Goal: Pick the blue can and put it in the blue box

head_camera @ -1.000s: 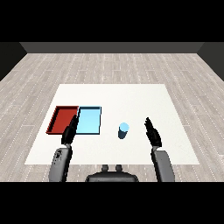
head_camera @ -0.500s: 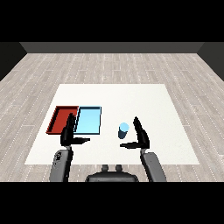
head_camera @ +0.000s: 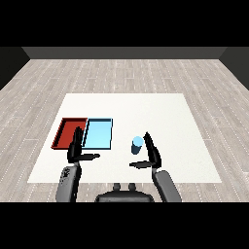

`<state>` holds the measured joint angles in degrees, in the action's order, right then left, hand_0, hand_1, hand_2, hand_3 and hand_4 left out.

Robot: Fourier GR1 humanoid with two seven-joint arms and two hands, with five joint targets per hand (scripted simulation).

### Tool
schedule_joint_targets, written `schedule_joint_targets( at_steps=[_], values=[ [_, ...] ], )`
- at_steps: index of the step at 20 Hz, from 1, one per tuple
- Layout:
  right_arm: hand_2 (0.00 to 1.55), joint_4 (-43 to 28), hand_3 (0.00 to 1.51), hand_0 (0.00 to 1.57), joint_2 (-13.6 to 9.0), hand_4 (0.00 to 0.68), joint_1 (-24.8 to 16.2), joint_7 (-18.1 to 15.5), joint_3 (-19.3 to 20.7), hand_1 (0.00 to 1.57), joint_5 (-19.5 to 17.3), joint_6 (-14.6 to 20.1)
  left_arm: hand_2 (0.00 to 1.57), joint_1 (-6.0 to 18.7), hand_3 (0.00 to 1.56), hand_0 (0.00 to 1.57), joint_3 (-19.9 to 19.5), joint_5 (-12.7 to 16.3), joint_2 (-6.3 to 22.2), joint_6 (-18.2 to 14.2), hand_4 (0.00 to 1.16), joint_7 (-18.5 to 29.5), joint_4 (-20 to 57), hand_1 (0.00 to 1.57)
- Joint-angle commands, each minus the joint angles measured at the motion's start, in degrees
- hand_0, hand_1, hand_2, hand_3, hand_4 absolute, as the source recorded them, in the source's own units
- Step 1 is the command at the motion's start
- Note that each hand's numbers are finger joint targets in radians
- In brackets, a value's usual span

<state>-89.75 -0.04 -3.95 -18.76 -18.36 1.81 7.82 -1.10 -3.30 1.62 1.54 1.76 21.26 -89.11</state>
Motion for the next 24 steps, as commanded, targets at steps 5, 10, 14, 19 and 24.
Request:
schedule_joint_targets(
  at_steps=[5,10,14,19,24],
  values=[
    [0.0,2.6,0.0,0.0,0.0,0.0,1.1,-2.1,-1.9,0.0,1.3,3.0,0.0,-3.5,0.0,0.0,1.5,-1.4,-0.8,-1.4,0.0,3.4,-0.4,0.0],
    [0.0,4.1,0.0,0.0,-0.1,0.0,0.1,-4.0,3.3,0.0,0.6,-2.4,0.0,-2.2,0.0,0.0,1.4,-0.5,-0.2,-0.5,0.0,2.3,-0.6,0.0],
    [0.0,5.4,0.0,0.0,0.0,0.0,-0.1,-4.1,3.6,0.0,3.0,-3.3,0.0,0.2,0.0,0.0,2.7,-2.5,-1.3,-3.3,0.0,-0.4,-1.1,0.0],
    [0.0,8.7,0.0,0.0,0.0,0.0,3.1,-0.8,2.0,0.0,4.8,1.7,0.0,-2.0,0.0,0.0,1.6,-1.2,0.1,-1.8,0.0,0.3,-2.1,0.0],
    [0.0,17.1,0.0,0.0,0.0,0.0,8.3,-2.6,8.6,0.0,6.0,-0.9,0.0,-1.3,0.0,0.0,2.8,-1.9,-1.1,-2.7,0.0,0.3,-1.7,0.0]
  ],
)
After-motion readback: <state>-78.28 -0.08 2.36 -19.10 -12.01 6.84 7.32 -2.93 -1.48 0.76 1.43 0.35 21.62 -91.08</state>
